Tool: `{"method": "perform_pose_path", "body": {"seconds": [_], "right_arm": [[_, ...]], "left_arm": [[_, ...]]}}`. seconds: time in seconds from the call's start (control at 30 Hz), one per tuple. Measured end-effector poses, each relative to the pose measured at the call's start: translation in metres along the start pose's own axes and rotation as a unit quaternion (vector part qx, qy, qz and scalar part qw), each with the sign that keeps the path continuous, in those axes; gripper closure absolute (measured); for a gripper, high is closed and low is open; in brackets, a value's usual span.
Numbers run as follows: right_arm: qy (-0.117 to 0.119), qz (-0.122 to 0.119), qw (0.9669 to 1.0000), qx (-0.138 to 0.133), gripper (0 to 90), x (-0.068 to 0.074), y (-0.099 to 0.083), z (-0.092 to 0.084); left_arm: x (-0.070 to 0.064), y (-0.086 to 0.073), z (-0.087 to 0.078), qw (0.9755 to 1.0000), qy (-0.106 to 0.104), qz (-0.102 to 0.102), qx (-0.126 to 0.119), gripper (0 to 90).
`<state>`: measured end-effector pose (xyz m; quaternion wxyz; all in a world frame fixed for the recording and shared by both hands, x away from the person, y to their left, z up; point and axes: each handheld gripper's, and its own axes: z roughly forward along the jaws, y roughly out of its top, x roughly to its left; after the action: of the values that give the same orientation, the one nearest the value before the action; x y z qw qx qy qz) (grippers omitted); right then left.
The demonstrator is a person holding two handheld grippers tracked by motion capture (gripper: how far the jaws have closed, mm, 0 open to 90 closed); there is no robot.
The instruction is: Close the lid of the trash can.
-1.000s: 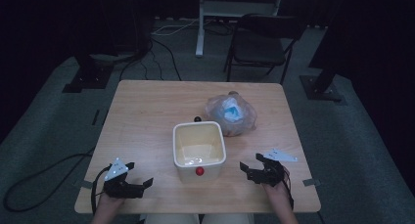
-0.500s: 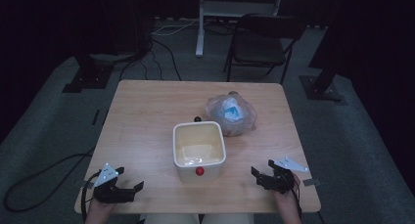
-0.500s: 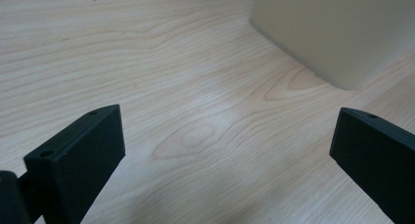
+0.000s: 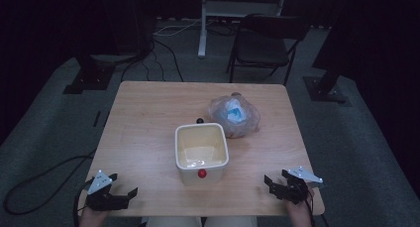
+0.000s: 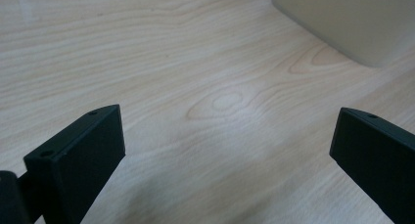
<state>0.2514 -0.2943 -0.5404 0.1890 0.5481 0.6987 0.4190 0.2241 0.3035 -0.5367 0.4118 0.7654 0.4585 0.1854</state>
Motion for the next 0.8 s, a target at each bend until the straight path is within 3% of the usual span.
{"method": "perform_pose_path", "body": {"seconds": [0.27,0.53,0.8], "right_arm": [[-0.016,0.013,0.9998,-0.006,16.4,-0.009,-0.009,-0.016],[-0.028,0.01,0.9995,-0.006,16.4,-0.013,-0.016,-0.028],[-0.038,0.028,0.9988,-0.011,16.4,-0.023,-0.024,-0.036]], "left_arm": [[0.005,-0.007,-0.01,0.9999,0.01,-0.009,-0.006,0.4],[0.009,-0.016,-0.018,0.9996,0.022,-0.017,-0.002,0.4],[0.017,-0.022,-0.024,0.999,0.03,-0.032,0.0,0.4]]}}
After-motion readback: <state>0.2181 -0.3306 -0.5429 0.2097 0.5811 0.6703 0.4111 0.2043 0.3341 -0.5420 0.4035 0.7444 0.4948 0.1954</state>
